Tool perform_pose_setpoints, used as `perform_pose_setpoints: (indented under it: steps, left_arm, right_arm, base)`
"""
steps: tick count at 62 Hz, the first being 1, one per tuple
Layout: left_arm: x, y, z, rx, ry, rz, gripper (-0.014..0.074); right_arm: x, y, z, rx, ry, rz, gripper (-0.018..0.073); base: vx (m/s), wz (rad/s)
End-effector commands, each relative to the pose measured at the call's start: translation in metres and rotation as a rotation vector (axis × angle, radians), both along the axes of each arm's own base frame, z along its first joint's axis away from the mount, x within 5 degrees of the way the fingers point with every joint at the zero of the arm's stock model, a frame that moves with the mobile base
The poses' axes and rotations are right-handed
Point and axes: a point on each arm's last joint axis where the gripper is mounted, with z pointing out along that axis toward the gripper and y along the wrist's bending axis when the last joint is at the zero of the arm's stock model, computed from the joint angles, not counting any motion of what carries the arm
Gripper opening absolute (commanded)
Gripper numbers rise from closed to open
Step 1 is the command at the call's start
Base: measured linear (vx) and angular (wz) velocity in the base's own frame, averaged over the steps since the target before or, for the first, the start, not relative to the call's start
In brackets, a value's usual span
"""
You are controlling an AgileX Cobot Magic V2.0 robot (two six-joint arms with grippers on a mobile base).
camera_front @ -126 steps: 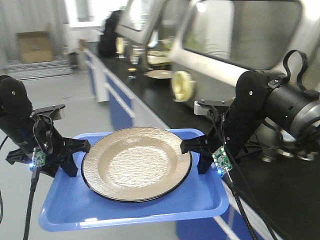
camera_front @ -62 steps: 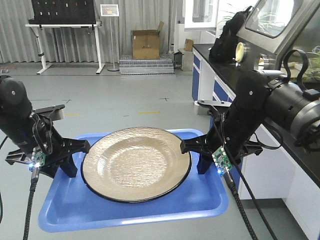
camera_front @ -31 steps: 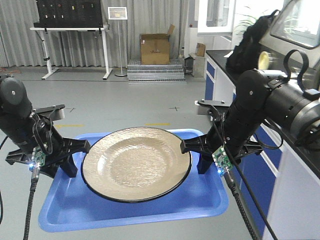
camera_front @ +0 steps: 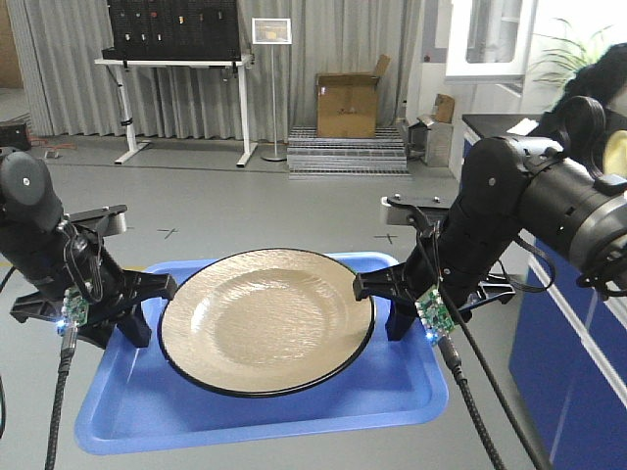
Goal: Place disk in tray to left cabinet
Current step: 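Hold the tray level with both grippers while the base turns away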
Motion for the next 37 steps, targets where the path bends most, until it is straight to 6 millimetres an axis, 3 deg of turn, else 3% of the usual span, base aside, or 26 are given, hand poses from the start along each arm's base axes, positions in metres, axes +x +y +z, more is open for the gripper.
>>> perform_pose_setpoints:
  steps: [1, 37]
  left_arm:
    - [-0.0151, -0.0134, 0.0371, -0.1, -0.095, -0.032, -0.0001]
    - [-0.0151, -0.0134, 0.0371, -0.1, -0.095, -0.032, -0.0001]
  right_arm:
    - [-0.0182, 0.005, 0.041, 0.094, -0.09, 0.031, -0.0002]
    - [-0.0182, 0.005, 0.041, 0.094, -0.09, 0.031, -0.0002]
  base:
    - [0.65, 0.11]
    - [0.67, 0.05]
